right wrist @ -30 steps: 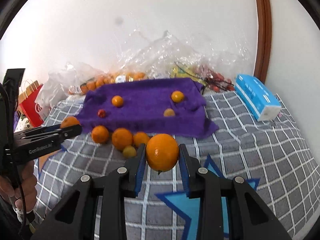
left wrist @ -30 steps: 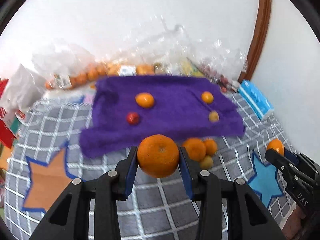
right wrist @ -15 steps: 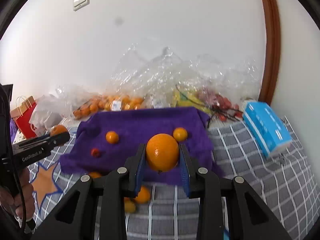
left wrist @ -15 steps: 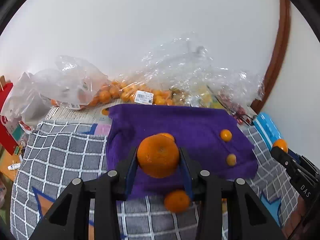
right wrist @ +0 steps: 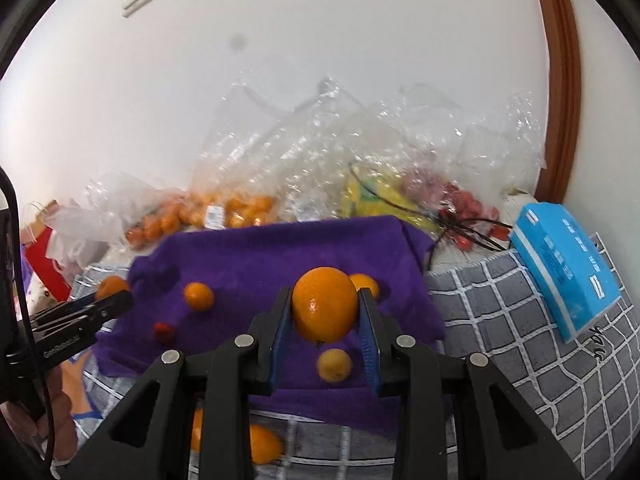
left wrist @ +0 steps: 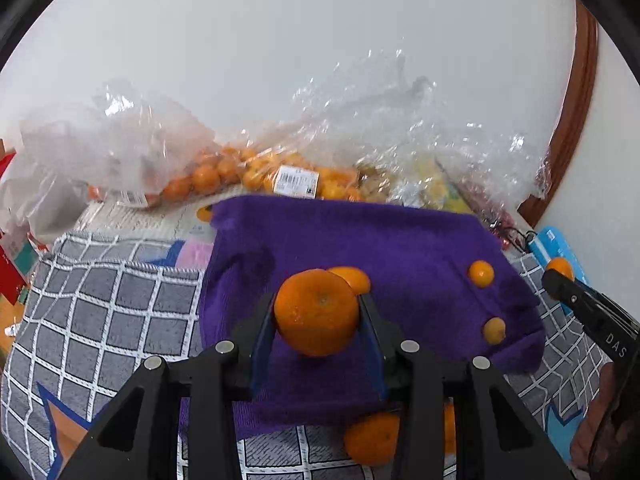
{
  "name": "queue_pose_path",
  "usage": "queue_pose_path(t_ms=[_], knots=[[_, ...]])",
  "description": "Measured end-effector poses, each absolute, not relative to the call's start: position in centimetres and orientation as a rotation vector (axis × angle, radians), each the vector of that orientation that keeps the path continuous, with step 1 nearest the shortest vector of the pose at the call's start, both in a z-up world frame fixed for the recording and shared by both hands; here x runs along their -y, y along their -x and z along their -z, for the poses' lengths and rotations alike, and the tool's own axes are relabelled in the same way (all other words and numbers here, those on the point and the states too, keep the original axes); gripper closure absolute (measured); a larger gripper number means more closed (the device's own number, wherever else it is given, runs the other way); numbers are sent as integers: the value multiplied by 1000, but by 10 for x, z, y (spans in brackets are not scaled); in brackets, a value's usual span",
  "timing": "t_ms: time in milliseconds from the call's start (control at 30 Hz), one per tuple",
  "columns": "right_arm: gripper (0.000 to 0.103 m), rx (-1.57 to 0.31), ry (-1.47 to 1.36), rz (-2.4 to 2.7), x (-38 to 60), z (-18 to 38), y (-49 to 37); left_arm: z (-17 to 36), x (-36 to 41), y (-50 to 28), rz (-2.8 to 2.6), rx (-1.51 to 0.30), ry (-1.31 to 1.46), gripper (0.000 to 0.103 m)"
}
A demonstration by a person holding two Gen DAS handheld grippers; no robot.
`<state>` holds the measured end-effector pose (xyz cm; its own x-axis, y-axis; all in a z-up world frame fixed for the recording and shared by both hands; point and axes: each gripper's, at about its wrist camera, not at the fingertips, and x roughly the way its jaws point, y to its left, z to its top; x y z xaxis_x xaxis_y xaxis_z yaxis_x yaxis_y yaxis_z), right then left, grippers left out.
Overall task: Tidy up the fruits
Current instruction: 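Lift both held oranges up over the purple towel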
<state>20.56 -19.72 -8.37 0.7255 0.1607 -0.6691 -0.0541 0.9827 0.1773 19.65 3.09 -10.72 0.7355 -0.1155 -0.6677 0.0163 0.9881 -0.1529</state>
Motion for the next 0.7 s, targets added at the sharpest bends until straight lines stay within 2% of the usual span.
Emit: queue_pose_path(t_ms=[467,700], knots=[[71,-733,-209,-87,226,89,-205,112,-41,-200,53,-704,176,65],[71,-781,-222,-130,218,104,-211,118,-49,-205,27,-717,209,65]])
